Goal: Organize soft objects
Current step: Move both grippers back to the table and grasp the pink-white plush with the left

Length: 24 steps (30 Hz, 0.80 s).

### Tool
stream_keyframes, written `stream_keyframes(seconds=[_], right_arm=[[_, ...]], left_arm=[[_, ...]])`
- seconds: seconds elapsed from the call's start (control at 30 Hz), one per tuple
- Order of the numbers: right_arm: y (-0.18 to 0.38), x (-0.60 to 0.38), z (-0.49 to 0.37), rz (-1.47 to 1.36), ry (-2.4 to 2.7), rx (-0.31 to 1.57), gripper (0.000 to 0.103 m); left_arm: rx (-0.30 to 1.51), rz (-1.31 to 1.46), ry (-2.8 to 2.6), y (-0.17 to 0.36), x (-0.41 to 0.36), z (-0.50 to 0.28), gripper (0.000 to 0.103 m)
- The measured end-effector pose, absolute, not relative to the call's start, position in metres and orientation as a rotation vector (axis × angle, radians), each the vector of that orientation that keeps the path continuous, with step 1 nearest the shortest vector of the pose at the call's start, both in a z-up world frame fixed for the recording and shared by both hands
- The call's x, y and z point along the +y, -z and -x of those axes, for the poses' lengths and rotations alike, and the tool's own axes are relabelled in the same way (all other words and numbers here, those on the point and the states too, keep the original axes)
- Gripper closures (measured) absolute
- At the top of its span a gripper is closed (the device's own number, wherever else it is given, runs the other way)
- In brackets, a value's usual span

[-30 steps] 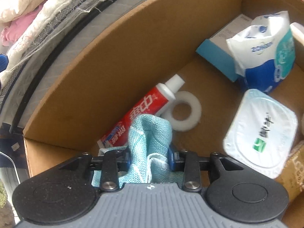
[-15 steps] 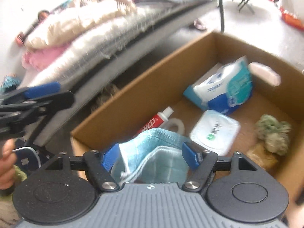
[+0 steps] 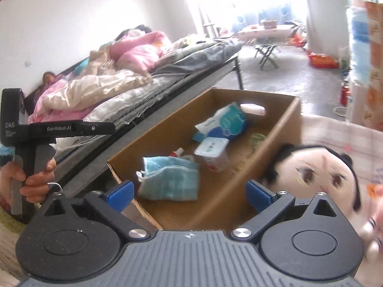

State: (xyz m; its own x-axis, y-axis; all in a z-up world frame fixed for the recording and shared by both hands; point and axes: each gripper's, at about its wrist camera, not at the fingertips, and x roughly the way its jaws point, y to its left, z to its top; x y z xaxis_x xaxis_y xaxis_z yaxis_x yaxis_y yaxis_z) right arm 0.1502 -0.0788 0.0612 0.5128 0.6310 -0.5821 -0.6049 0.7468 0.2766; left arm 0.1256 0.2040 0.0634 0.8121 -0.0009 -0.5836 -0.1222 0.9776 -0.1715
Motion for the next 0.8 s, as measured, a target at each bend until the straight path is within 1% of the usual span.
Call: stream_keyframes(seconds=[0.17, 0.33, 0.57, 0.8], right_arm=[[-0.05, -0.104, -0.113, -0.049, -0.659, 0.63, 0.002], [-0.031, -0.126, -0.083, -0.077, -0.542, 0.579, 0.0], [-0.015, -0.173, -0.066, -0.122, -0.34, 0.577, 0.0], [-0.007, -0.229, -0.05, -0.135, -0.116, 0.484, 0.0]], left_arm=[[0.636, 0.241, -0.065, -0.057, 0.198, -0.118, 0.008], [0.645, 0.229, -0.007, -0.053, 0.173, -0.108, 0.004], [0.617, 0.156, 0.157, -0.053, 0.102, -0.1, 0.001], [0.657, 0.063, 0.332, -0.053, 0.019, -0.11, 0.0]])
